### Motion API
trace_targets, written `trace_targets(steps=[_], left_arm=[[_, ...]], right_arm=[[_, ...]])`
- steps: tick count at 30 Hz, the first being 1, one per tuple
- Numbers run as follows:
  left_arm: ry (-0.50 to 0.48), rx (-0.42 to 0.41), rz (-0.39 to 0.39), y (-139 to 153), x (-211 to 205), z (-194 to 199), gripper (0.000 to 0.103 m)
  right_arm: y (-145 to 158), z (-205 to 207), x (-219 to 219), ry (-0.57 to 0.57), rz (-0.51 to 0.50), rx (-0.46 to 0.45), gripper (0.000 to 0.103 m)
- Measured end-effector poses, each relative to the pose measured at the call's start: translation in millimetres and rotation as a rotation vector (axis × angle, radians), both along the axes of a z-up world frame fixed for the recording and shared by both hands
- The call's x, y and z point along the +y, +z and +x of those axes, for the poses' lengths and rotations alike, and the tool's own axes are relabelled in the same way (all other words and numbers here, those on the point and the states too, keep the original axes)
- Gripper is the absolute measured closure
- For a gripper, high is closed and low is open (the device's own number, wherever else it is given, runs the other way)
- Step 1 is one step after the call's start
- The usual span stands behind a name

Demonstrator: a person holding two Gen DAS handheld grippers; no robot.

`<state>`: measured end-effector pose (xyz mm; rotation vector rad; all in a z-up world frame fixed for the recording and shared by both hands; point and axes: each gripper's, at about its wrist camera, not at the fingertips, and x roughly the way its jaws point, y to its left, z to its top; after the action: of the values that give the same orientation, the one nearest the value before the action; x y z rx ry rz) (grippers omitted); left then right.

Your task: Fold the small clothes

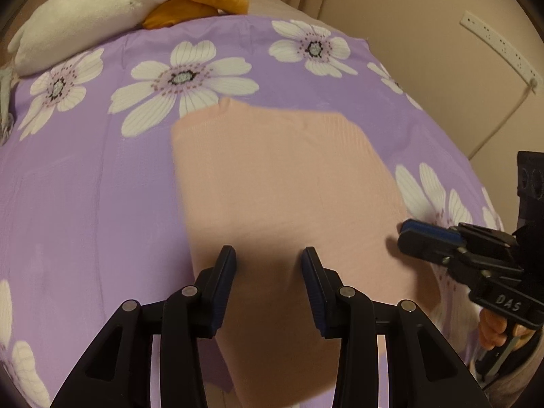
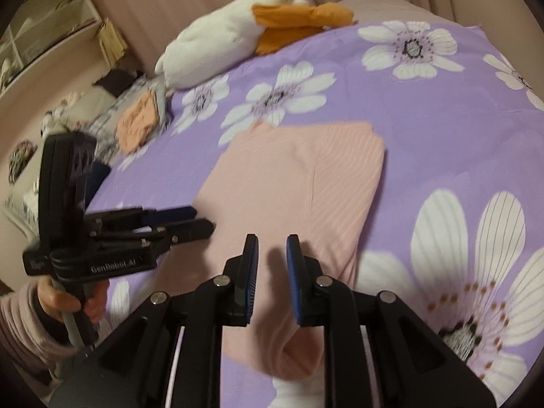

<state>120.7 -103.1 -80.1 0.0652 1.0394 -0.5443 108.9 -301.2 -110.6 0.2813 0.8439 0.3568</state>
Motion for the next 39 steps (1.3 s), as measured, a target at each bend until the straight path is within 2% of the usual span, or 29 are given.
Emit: trace_targets(steps=[5, 11, 17, 21, 23, 24, 25, 26, 27, 32, 34, 39], left_arm=[[-0.005, 0.003, 0.007, -2.6, 1.1, -11.5, 0.064], [-0.016, 0.009, 0.012, -6.7, 6.3, -29.7, 0.064], [-0.029, 0.015, 0.027, -14.1, 10.5, -45.9, 0.064], [-0.015, 0.043, -0.012, -10.8, 22.5, -51.7, 0.064], [-0.001, 0.061, -0.040, -7.6, 31.3, -52.3, 0.064], [0.009, 0.071, -0.050, -6.5, 36.2, -51.6, 0.058], [0.027, 0.082, -0.059, -5.8, 41.9, -49.4, 0.048], [0.047, 0.086, -0.070, -5.3, 46.7, -48.0, 0.045], [0.068, 0.090, -0.090, -4.6, 52.4, -45.5, 0.041], [0.146, 0.146, -0.156, -8.2, 68.4, -25.7, 0.040], [0.156, 0.164, -0.175, -10.2, 69.1, -19.0, 0.034], [0.155, 0.193, -0.217, -14.5, 62.9, -1.9, 0.032]], right_arm=[[-24.1, -5.6, 2.2, -0.019, -0.055, 0.084, 0.088], [-15.3, -24.0, 3.3, -0.008, -0.040, 0.060, 0.084], [-29.8, -38.8, 5.0, -0.014, -0.060, 0.096, 0.084], [-26.9, -47.9, 0.2, -0.011, -0.028, 0.099, 0.084], [-24.2, -52.3, -6.4, -0.019, 0.015, 0.104, 0.077], [-23.3, -54.3, -9.3, -0.025, 0.036, 0.106, 0.071], [-22.5, -56.3, -13.7, -0.035, 0.065, 0.109, 0.061], [-22.3, -58.6, -17.4, -0.043, 0.094, 0.109, 0.054], [-22.4, -59.6, -21.2, -0.052, 0.123, 0.110, 0.053], [-28.1, -54.6, -38.5, -0.117, 0.246, 0.138, 0.046], [-31.1, -51.4, -42.5, -0.134, 0.290, 0.150, 0.040], [-35.9, -35.8, -46.7, -0.156, 0.322, 0.167, 0.035]])
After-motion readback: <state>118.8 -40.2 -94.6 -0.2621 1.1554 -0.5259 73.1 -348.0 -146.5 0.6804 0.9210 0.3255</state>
